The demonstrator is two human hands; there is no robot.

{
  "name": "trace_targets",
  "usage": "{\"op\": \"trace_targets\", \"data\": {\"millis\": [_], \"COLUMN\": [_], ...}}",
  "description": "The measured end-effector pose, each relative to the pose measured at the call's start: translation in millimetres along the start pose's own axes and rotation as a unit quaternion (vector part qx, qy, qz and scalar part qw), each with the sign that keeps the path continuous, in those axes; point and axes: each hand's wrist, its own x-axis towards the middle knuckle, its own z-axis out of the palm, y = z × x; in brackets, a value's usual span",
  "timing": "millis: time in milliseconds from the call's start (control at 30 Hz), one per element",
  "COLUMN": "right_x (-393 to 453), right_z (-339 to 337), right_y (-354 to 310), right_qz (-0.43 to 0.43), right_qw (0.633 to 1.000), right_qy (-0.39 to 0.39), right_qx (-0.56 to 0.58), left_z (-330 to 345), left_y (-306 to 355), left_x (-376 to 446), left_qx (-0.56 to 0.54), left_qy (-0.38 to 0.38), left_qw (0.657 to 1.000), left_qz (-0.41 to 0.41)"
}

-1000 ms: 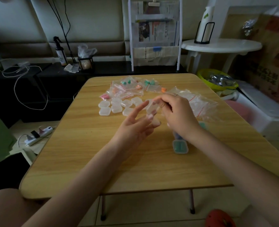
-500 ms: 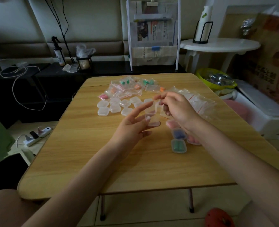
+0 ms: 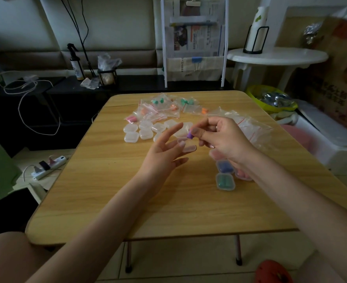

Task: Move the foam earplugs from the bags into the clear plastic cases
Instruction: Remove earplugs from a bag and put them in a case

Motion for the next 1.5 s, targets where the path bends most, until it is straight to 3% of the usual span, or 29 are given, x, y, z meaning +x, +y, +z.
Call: {"op": "trace_targets", "data": {"millis": [367, 567, 767, 867, 967, 1033, 1200, 1500], "right_x": [-1.7, -4.7, -8.0, -6.4, -0.5, 1.2, 2.5, -3.2], "right_z": [3.2, 12.4, 18.3, 16.3, 11.4, 7.2, 2.2, 5.5], "right_y": [-0.3, 10.9, 13.0, 9.3, 3.7, 3.9, 8.7, 7.8], "right_qz": [-0.061, -0.082, -0.071, -0.027, 0.049, 0.053, -0.019, -0.084], "right_qw": [0.986, 0.982, 0.984, 0.992, 0.996, 0.991, 0.999, 0.983], "right_qy": [0.008, 0.038, 0.061, 0.067, 0.047, 0.025, -0.029, -0.009], "right_qx": [-0.152, -0.163, -0.151, -0.099, 0.066, 0.12, -0.005, -0.161], "left_z": [1.1, -1.0, -0.1, -0.5, -1.7, -2.1, -5.6, -5.5], "left_y": [0.5, 0.5, -0.3, 0.4, 0.0, -0.5, -1.7, -0.8], "left_x": [2.7, 3.2, -0.2, 1.9, 4.9, 6.0, 7.5, 7.0], "left_qx": [-0.063, -0.156, -0.138, -0.176, -0.209, -0.215, -0.205, -0.207], "left_qy": [-0.022, -0.035, -0.067, -0.053, -0.03, -0.017, 0.015, 0.024], "left_qw": [0.997, 0.986, 0.988, 0.983, 0.976, 0.974, 0.976, 0.977], "left_qz": [-0.026, -0.037, -0.014, -0.031, -0.055, -0.063, -0.066, -0.055]}}
